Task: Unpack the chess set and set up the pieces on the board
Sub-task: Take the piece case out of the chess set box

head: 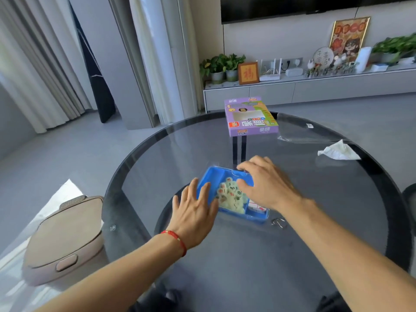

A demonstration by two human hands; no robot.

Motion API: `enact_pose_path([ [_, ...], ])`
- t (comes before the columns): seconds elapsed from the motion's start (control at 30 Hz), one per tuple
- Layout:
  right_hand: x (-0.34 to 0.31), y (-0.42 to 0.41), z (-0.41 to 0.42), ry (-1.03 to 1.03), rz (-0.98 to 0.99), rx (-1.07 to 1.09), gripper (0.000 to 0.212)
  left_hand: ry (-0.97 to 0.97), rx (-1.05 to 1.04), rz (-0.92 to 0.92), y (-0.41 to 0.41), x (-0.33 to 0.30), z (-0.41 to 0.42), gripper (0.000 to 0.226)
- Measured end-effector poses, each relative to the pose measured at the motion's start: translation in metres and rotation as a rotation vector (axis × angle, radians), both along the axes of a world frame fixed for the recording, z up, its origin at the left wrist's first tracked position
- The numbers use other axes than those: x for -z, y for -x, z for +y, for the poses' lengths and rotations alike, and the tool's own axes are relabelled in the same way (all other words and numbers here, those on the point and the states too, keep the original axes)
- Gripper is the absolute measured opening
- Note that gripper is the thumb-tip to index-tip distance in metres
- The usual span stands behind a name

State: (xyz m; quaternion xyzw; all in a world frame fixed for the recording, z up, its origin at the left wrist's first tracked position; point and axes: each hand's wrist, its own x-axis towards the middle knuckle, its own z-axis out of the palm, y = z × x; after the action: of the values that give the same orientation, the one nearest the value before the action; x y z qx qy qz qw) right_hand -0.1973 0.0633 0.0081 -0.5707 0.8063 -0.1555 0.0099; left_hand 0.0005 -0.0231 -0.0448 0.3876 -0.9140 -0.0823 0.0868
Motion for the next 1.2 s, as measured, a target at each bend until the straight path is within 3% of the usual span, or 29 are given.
enact_pose_path([
  [0.13, 0.016, -0.008, -0.029, -0.154, 0.13, 0.099, 0.067, -0.019, 0.053, 0.063, 0.0, 0.008, -0.008, 0.062],
  [0.23, 0.011, -0.008, -0.031, -0.204, 0.076, 0.194, 0.096, 0.031, -0.005, 0.052, -0.005, 0.006, -0.015, 0.069],
  [0.4, 0.01, -0.018, -0.029, -0.213, -0.029, 0.329, 0.11, -0.17, -0.091, 0.133, -0.002, 0.004, -0.035, 0.064],
  [0.57, -0.002, -0.031, -0.024, -0.006, -0.128, 0.426, 0.096, -0.238, -0.09, 0.248, 0.0, 0.0, -0.037, 0.062],
  [0.7, -0.008, -0.008, -0.024, 0.025, -0.399, 0.393, 0.06, -0.26, -0.106, 0.294, -0.001, -0.001, -0.045, 0.059],
  [0.83, -0.025, 0.023, -0.002, 0.216, -0.73, 0.486, 0.04, -0.187, -0.181, 0.332, -0.007, -0.004, -0.067, 0.051],
  [0.9, -0.029, 0.039, 0.016, 0.206, -0.778, 0.518, 0.03, -0.174, -0.231, 0.372, -0.011, -0.007, -0.078, 0.043],
  [1.03, -0.017, 0.057, 0.043, 0.111, -0.839, 0.568, 0.037, -0.152, -0.262, 0.387, -0.015, -0.011, -0.093, 0.033],
  [1.2, 0.003, 0.063, 0.06, -0.062, -0.779, 0.597, 0.036, 0.257, -0.011, 0.212, 0.003, -0.027, -0.078, 0.03],
])
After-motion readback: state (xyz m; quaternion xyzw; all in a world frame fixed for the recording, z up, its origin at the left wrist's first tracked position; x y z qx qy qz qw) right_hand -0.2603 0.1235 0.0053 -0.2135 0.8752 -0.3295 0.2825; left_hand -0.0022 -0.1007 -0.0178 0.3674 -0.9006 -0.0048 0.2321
